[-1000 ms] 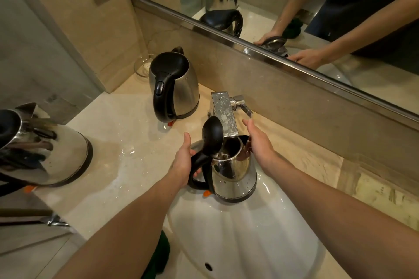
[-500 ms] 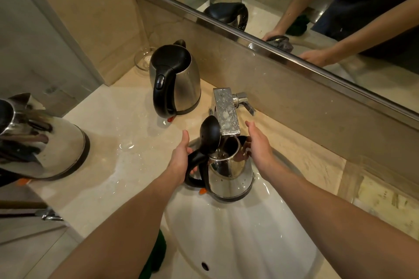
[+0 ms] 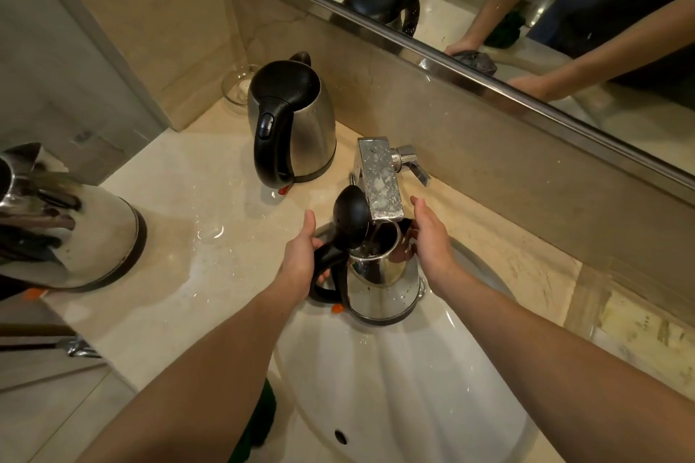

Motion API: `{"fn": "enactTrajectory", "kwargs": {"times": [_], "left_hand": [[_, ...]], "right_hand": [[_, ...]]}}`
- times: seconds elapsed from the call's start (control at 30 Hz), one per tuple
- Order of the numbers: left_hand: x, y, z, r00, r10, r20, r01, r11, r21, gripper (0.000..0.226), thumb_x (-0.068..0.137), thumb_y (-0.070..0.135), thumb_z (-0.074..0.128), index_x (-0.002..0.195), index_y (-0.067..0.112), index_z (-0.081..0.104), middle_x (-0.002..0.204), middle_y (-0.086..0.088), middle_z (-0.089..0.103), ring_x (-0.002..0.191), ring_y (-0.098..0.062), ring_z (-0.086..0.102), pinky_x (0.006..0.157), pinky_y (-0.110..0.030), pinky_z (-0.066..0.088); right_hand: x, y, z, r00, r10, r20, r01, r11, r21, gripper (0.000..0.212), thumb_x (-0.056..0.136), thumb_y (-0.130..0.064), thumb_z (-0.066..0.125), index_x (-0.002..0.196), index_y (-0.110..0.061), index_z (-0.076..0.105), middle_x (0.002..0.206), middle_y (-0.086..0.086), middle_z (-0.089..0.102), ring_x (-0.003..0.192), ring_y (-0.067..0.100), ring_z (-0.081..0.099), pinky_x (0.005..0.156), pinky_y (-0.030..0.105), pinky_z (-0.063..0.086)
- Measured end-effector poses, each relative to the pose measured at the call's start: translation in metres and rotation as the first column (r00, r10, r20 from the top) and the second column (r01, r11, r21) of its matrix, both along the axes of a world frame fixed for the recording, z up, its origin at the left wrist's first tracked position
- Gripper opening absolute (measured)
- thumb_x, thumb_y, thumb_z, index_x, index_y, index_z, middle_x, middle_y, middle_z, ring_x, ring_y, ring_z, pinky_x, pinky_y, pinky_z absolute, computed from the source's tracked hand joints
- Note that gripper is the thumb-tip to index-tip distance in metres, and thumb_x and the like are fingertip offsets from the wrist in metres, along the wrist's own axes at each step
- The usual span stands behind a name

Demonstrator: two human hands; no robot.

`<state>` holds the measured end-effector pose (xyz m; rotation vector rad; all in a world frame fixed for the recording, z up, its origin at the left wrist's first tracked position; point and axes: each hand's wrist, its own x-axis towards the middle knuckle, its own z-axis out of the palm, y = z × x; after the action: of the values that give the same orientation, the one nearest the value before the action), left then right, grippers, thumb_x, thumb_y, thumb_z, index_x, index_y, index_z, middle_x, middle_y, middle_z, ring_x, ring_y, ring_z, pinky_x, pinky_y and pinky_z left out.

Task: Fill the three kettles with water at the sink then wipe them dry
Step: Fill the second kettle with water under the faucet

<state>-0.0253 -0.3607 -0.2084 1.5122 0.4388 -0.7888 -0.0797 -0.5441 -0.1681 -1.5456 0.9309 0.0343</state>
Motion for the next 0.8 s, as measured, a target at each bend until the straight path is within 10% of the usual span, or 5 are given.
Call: {"fn": "enactTrajectory", "kwargs": {"times": [0.33,0.5,0.8], "left_hand": [[-0.001,-0.008,0.011,0.95,-0.068,0.304,-0.049,0.931,0.361,0.065,0.102,0.058,0.024,0.086,0.009,0.063,0.077,-0.005,0.06,0.081,-0.024,0.061,0.087,-0.043,0.051],[0.001,-0.014,0.008,0.947,-0.05,0.318,-0.124,0.855,0.503,0.066,0.102,0.058,0.019,0.084,0.011,0.061,0.083,-0.009,0.063,0.084,-0.022,0.063,0.09,-0.043,0.049],[0.005,-0.018,0.0,0.95,-0.052,0.308,-0.117,0.855,0.505,0.065,0.099,0.063,0.019,0.086,0.016,0.061,0.086,-0.008,0.066,0.085,-0.02,0.063,0.087,-0.04,0.047]], "right_hand": [[-0.005,-0.001,-0.008,0.999,-0.03,0.034,0.028,0.998,0.054,0.047,0.102,-0.054,0.03,0.141,-0.032,0.045,0.121,0.001,0.06,0.063,0.005,0.066,0.06,0.021,0.052],[-0.008,-0.004,-0.01,0.999,-0.031,0.011,0.03,0.994,0.104,0.063,0.091,-0.069,0.035,0.142,-0.033,0.046,0.141,-0.001,0.052,0.13,0.022,0.048,0.112,0.049,0.036],[-0.014,-0.05,-0.002,0.988,0.153,0.006,-0.138,0.903,-0.407,0.048,0.104,-0.045,0.033,0.142,-0.019,0.047,0.141,-0.002,0.052,0.13,0.019,0.045,0.108,0.039,0.035]]}}
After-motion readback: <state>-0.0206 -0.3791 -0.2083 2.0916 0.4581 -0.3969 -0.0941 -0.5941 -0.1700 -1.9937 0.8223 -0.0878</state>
